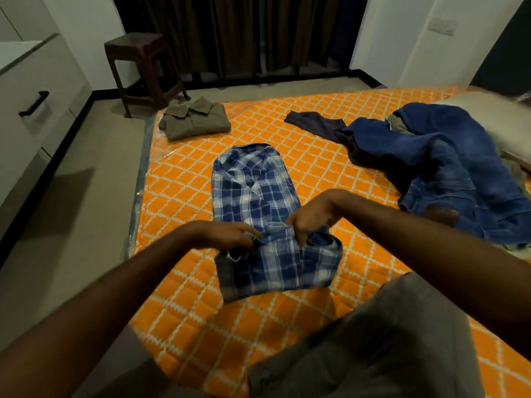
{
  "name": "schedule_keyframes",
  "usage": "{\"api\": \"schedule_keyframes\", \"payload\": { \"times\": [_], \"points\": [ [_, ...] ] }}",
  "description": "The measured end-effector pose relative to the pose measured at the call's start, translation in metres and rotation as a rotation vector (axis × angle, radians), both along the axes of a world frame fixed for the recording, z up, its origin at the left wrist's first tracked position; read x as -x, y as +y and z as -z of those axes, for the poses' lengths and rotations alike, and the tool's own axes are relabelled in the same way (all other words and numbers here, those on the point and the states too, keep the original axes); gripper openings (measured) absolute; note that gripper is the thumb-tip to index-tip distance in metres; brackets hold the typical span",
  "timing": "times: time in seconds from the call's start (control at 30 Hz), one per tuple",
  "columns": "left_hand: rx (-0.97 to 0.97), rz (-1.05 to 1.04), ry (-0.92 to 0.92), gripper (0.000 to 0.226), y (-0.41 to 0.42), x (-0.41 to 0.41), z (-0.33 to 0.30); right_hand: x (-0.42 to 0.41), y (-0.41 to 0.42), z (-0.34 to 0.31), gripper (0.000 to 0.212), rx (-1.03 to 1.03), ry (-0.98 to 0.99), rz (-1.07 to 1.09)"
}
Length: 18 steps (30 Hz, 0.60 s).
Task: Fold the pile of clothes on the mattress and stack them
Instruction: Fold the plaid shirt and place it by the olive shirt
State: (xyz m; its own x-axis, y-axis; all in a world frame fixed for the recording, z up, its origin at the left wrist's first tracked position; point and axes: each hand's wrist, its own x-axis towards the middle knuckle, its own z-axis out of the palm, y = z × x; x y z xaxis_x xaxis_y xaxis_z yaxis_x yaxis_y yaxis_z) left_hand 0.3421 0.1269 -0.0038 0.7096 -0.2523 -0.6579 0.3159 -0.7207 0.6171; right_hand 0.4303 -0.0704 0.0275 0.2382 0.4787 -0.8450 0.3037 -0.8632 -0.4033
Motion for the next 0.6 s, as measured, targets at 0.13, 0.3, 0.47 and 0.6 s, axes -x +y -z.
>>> {"api": "schedule_keyframes", "payload": {
  "times": [0.13,0.3,0.47,0.6],
  "points": [
    [-0.005,-0.004,-0.109,0.028,0.015,-0.046,-0.012,-0.042,0.027,-0.01,0.027,-0.016,-0.14,-0.015],
    [-0.167,-0.046,-0.335,0.028,0.037,-0.095,0.024,-0.089,0.053,0.014,0.024,0.003,-0.457,-0.158],
    [-0.657,-0.179,-1.072,0.047,0.053,-0.087,0.069,-0.1,0.04,0.075,0.05,-0.158,-1.002,-0.104],
    [-0.485,0.234,-1.104,0.046,0.025,-0.032,0.088,-0.047,-0.007,0.115,0.043,-0.515,-1.052,0.021]
  ]
}}
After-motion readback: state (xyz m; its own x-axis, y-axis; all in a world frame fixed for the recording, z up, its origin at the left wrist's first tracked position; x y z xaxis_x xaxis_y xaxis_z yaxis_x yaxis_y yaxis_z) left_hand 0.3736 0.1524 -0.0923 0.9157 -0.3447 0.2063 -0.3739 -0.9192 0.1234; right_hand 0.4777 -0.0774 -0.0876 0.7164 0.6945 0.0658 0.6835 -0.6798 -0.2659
